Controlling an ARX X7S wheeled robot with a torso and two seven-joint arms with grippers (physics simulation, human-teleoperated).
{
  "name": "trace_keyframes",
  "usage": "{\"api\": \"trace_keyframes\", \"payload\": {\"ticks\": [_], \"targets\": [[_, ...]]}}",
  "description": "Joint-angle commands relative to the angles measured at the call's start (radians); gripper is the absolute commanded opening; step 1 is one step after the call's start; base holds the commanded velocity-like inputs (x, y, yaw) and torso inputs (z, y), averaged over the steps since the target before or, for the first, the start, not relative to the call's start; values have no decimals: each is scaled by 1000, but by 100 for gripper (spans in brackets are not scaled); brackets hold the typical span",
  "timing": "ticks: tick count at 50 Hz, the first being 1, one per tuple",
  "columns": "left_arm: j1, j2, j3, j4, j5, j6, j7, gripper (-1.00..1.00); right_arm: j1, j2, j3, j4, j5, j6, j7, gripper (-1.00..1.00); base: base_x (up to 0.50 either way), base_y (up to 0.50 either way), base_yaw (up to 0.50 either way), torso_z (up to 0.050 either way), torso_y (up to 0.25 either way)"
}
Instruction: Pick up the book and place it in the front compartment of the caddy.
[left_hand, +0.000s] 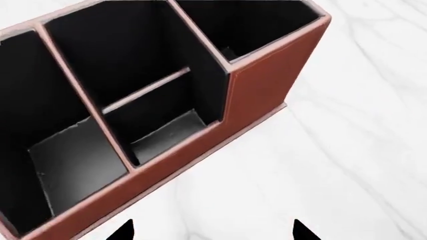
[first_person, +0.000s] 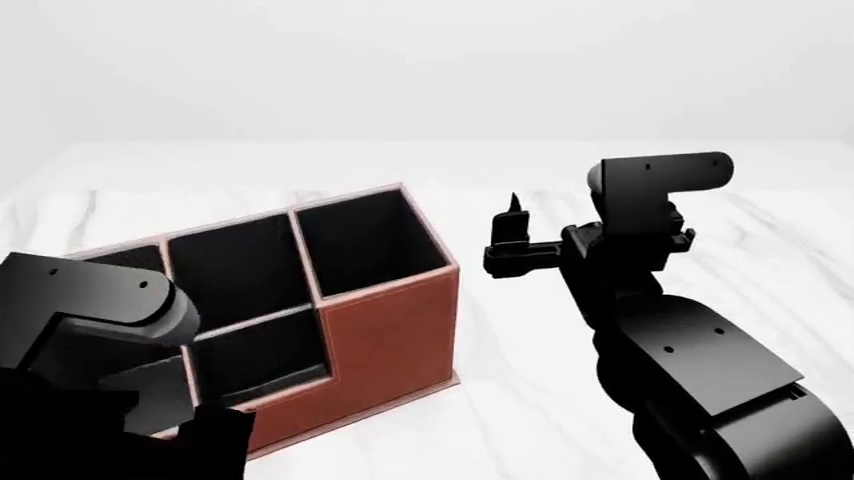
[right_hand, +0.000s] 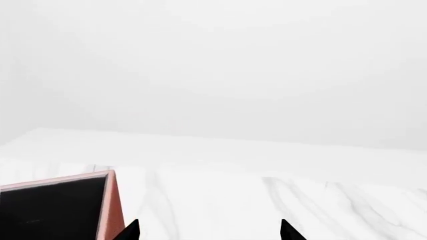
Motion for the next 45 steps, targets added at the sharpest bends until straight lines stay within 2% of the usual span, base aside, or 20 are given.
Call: {"api": "trace_keyframes", "payload": {"ticks": [1, 10, 23, 28, 34, 44, 45], "targets": [[-161, -110, 193, 78, -144, 119, -32, 100, -7, 6, -24, 20, -3, -18, 6, 100, 0, 0, 0, 0, 0], [-144, -188, 246, 149, -143, 171, 15, 100, -8, 9, -34, 33, -2, -29, 10, 100, 0, 0, 0, 0, 0], [-106, -260, 283, 194, -135, 197, 48, 100, -13, 12, -44, 50, 0, -45, 16, 100, 0, 0, 0, 0, 0], [-102, -333, 279, 201, -141, 181, 77, 100, -6, 14, -39, 55, 4, -43, 18, 100, 0, 0, 0, 0, 0], [-78, -383, 297, 206, -115, 171, 110, 100, -15, 16, -47, 63, 3, -58, 20, 100, 0, 0, 0, 0, 0], [-68, -386, 300, 179, -133, 141, 11, 100, -17, 18, -52, 84, 3, -75, 21, 100, 0, 0, 0, 0, 0], [-68, -386, 300, 180, -128, 148, 30, 100, -17, 19, -53, 87, 2, -76, 22, 100, 0, 0, 0, 0, 0]]}}
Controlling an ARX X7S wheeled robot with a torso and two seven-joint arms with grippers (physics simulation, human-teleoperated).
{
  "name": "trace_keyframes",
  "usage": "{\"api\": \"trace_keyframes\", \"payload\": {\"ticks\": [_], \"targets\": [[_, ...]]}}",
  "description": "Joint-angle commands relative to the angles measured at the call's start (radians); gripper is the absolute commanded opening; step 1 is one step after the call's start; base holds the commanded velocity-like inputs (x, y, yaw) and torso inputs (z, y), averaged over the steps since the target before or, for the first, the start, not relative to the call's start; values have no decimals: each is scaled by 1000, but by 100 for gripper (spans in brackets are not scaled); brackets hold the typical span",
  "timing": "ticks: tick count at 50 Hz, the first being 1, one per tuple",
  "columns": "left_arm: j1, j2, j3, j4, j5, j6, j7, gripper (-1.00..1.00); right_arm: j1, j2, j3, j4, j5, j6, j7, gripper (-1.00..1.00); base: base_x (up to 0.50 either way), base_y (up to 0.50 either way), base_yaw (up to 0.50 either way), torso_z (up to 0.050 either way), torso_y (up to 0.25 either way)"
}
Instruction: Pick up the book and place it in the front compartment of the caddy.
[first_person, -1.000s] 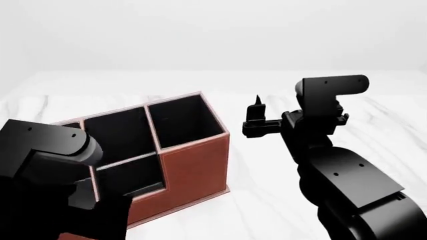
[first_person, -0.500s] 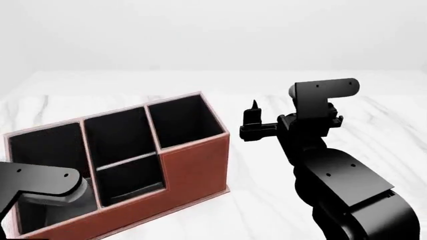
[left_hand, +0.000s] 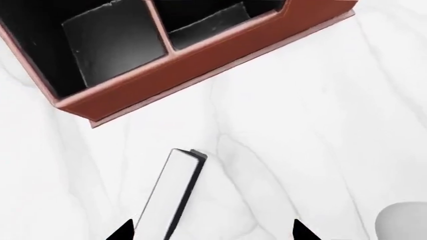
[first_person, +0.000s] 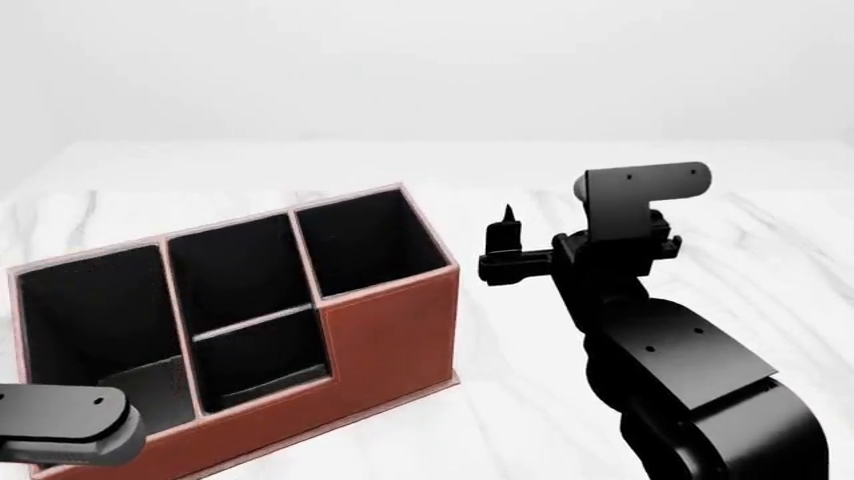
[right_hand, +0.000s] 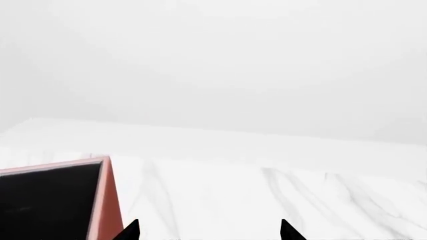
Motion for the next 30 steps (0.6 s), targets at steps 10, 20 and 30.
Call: {"api": "trace_keyframes", "payload": {"ticks": [10, 20, 30], "targets": [[5, -33, -7, -37, -29, -44, -77, 100, 2, 5, -6, 21, 7, -13, 9, 100, 0, 0, 0, 0, 0], [29, -33, 9, -102, 32, -123, -43, 100, 3, 4, -8, 27, 14, -17, 13, 100, 0, 0, 0, 0, 0], [80, -33, 54, -144, 128, -148, 24, 100, 0, 10, -9, 35, 16, -26, 17, 100, 0, 0, 0, 0, 0]]}}
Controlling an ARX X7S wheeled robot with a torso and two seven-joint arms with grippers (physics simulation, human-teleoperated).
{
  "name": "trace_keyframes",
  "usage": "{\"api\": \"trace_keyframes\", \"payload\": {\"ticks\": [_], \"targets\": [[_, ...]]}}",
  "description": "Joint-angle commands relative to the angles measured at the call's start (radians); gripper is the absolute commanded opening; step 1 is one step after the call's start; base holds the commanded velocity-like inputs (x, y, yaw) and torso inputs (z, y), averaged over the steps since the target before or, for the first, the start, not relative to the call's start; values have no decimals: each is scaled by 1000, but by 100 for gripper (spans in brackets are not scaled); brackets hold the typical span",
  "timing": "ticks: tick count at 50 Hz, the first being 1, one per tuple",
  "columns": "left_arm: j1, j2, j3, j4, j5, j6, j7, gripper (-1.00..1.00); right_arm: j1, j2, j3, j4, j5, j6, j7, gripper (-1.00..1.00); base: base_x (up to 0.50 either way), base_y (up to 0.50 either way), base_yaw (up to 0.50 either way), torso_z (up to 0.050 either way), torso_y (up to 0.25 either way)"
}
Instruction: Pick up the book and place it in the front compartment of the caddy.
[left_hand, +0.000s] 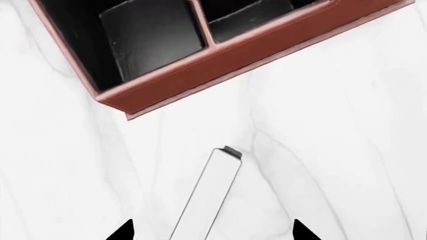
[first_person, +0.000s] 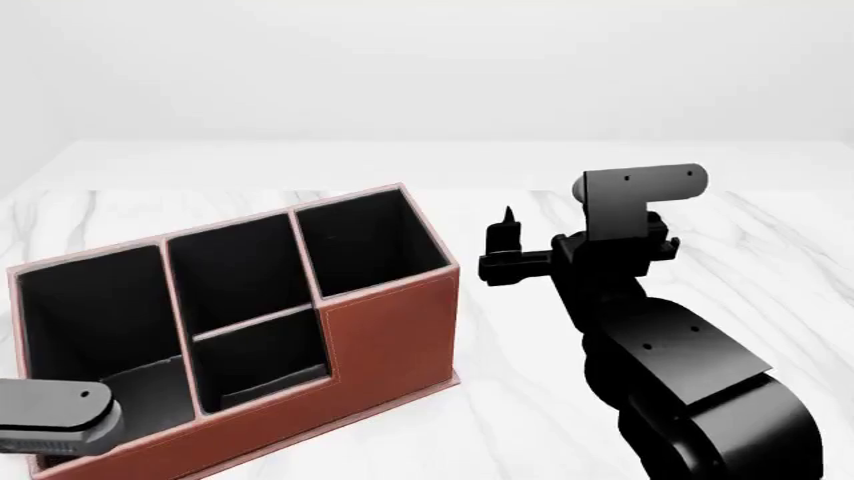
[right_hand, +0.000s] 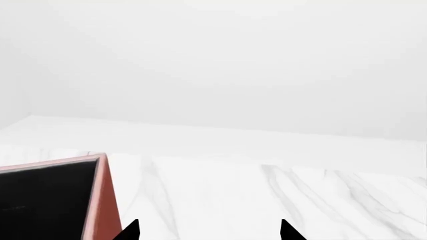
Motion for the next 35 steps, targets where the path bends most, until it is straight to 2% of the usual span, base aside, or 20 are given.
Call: {"api": "trace_keyframes", "payload": {"ticks": [1, 9, 35], "targets": [[37, -2, 27, -43, 62, -37, 35, 100, -2, 3, -2, 8, 5, -7, 5, 100, 0, 0, 0, 0, 0], [51, -2, 36, -59, 87, -45, 49, 100, -7, 4, -6, 12, 8, -15, 7, 100, 0, 0, 0, 0, 0], [144, -2, 115, -128, 297, -53, 258, 100, -3, 8, -11, 36, 22, -29, 14, 100, 0, 0, 0, 0, 0]]}}
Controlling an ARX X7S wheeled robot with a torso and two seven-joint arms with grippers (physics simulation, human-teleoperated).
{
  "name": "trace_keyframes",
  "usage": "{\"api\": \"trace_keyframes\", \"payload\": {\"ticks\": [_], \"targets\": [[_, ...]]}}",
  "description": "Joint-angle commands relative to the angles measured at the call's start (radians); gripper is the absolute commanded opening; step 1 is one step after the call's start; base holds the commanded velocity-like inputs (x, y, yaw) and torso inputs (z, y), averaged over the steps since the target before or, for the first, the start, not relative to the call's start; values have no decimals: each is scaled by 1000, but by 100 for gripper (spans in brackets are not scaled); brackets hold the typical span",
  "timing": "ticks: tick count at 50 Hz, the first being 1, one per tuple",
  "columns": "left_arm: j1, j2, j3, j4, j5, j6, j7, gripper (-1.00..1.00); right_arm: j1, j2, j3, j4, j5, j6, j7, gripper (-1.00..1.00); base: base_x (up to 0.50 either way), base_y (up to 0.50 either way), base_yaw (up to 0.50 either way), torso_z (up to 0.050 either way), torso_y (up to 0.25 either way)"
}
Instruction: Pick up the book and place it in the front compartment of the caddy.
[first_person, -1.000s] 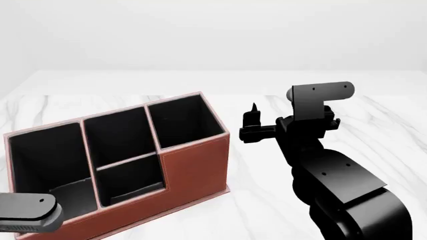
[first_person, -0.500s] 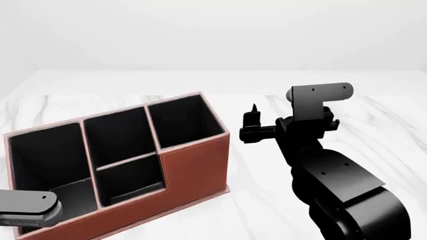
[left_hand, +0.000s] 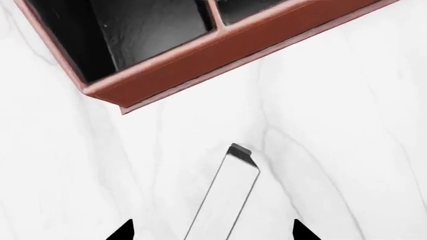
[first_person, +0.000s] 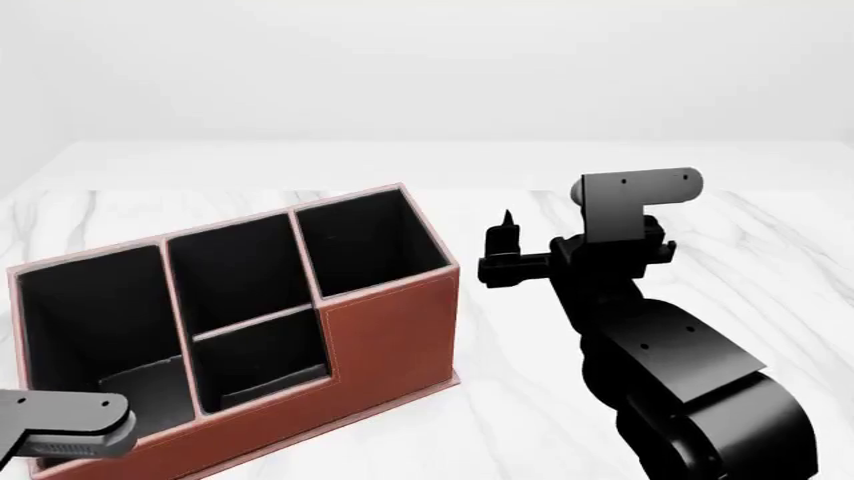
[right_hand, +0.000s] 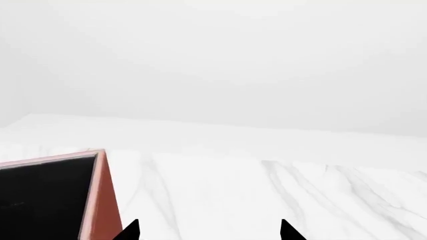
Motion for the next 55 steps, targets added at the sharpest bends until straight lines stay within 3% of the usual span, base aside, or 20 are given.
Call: {"api": "trace_keyframes", "payload": {"ticks": [1, 21, 47, 48, 55], "targets": [[39, 0, 32, -26, 90, 4, 90, 100, 2, 2, -3, 12, 5, -8, 3, 100, 0, 0, 0, 0, 0], [159, 3, 143, -82, 314, 59, 306, 100, -6, 7, -8, 30, 12, -27, 7, 100, 0, 0, 0, 0, 0], [237, 20, 210, -142, 393, 83, 370, 100, 4, 11, 1, 27, 35, -21, 19, 100, 0, 0, 0, 0, 0], [238, 18, 211, -140, 397, 85, 363, -100, 5, 11, 2, 29, 36, -21, 20, 100, 0, 0, 0, 0, 0], [234, 11, 204, -139, 390, 77, 356, -100, 2, 14, 2, 33, 40, -27, 21, 100, 0, 0, 0, 0, 0]]}}
